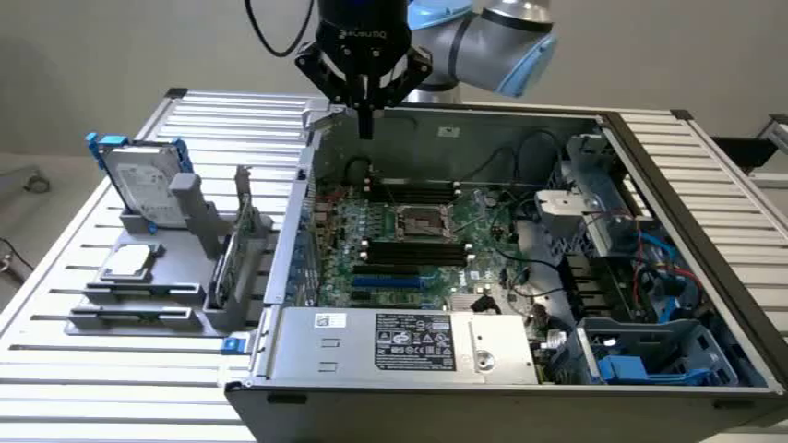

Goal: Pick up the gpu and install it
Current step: 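Reach for the gpu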

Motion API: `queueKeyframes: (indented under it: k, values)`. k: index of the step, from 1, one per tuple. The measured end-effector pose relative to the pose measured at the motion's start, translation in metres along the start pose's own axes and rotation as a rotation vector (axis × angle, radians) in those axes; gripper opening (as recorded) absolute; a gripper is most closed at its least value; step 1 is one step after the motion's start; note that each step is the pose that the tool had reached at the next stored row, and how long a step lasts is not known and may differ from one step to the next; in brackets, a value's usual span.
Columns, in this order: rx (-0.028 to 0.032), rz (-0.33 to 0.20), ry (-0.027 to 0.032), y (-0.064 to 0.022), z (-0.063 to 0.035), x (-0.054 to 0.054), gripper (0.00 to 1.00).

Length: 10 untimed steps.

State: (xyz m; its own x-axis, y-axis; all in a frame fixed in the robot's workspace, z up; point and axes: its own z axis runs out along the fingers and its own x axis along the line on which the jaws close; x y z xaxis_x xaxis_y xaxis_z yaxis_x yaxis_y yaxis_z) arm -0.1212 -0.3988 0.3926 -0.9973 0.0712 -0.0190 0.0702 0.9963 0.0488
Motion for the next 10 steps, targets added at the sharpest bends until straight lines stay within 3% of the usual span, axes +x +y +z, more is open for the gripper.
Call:
queueKeyframes:
  k: [10]
  values:
    - [0.0,0.0,0.0,0.0,0.0,0.0,0.11]
